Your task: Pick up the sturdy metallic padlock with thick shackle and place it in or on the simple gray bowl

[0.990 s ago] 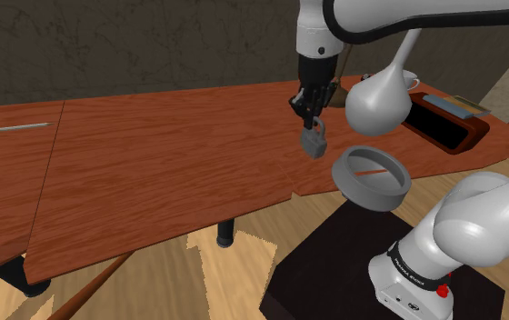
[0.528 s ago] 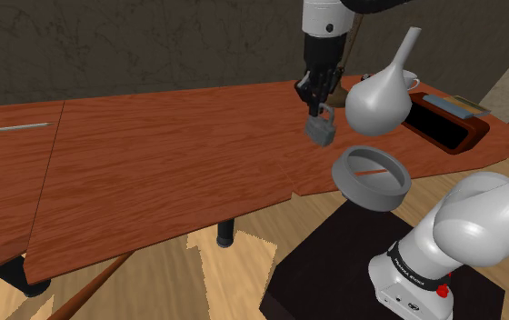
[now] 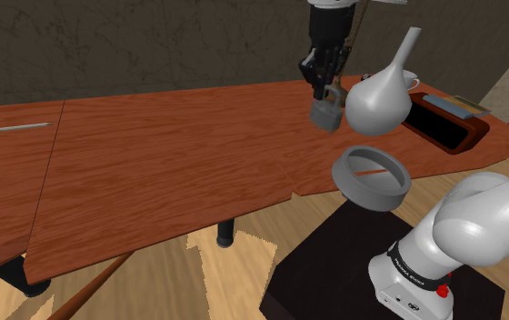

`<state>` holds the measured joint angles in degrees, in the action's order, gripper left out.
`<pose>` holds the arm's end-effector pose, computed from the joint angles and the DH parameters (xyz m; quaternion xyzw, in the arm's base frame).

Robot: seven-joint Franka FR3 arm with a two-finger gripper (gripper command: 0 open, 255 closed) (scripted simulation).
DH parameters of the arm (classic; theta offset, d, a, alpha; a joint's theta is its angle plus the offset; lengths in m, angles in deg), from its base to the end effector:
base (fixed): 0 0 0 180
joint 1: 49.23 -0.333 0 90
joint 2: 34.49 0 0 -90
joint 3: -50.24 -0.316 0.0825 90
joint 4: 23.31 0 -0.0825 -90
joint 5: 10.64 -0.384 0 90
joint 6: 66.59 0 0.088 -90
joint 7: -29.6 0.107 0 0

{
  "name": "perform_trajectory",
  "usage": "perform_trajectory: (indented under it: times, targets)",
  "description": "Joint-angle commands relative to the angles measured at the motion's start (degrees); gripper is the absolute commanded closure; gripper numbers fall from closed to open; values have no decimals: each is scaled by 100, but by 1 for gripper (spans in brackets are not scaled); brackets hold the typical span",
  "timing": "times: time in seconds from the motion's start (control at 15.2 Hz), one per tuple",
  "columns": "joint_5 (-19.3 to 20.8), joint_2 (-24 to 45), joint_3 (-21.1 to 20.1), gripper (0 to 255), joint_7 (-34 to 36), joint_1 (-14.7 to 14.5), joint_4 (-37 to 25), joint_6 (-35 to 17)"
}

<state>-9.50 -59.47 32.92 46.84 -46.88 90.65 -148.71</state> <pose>0.3846 0.1266 0.6179 0.9943 -0.0380 -0.0467 0.0882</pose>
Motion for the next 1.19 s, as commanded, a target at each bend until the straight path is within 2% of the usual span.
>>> perform_trajectory:
  times: [0.0,0.46,0.86,1.12]
  targets:
    - [15,36,7,255,-15,11,-176,141]
    - [-34,-1466,441,255,-479,-107,796,628]
    - [104,-2607,795,255,-818,-217,1318,1233]
    - [73,-2761,784,255,-787,-244,1724,984]
